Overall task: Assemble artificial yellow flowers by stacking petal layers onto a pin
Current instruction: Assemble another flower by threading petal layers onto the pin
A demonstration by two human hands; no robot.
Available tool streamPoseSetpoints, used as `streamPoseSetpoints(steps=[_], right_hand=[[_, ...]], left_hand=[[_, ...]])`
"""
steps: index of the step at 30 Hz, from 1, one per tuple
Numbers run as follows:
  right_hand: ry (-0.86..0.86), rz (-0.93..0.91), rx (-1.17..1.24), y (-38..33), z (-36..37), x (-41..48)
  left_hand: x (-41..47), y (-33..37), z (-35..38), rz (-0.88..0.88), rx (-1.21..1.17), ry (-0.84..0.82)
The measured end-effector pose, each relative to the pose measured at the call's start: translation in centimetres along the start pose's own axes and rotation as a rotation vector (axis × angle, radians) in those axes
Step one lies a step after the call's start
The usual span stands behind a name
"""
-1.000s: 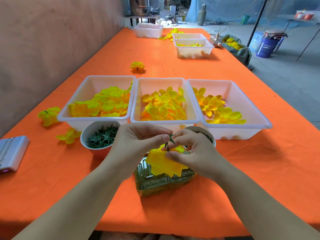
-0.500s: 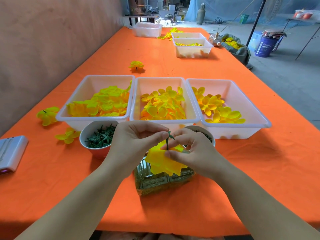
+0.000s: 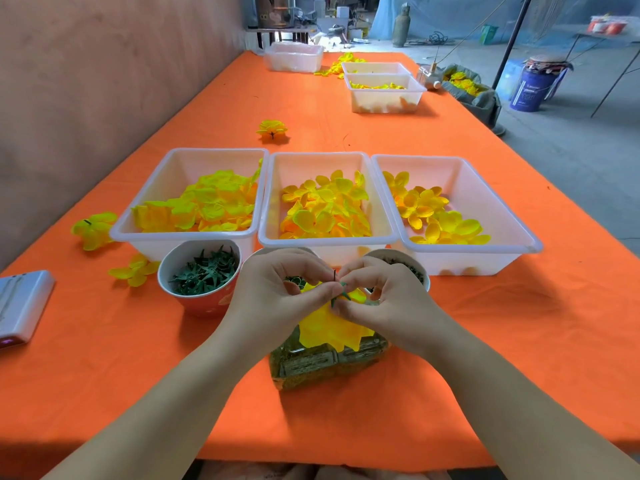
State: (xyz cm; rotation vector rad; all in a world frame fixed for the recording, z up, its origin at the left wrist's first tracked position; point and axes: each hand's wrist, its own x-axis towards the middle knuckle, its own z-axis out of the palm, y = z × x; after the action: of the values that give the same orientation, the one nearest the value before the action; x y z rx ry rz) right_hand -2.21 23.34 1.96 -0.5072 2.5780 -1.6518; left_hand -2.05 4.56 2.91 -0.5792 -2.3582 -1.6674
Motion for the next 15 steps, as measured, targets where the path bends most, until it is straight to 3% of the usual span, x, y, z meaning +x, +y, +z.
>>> streamPoseSetpoints(steps=[8,15], right_hand=[[-0.032,0.023,-0.024,0.0,0.1,-0.2],[-0.035,0.013,-0.083,-0.1,0.1,0.0]], left_hand=[[-0.1,0.7,-0.2,0.031,0.238,-0.044],[0.9,1.8,-0.8,-0.088,0.388,-0.145]])
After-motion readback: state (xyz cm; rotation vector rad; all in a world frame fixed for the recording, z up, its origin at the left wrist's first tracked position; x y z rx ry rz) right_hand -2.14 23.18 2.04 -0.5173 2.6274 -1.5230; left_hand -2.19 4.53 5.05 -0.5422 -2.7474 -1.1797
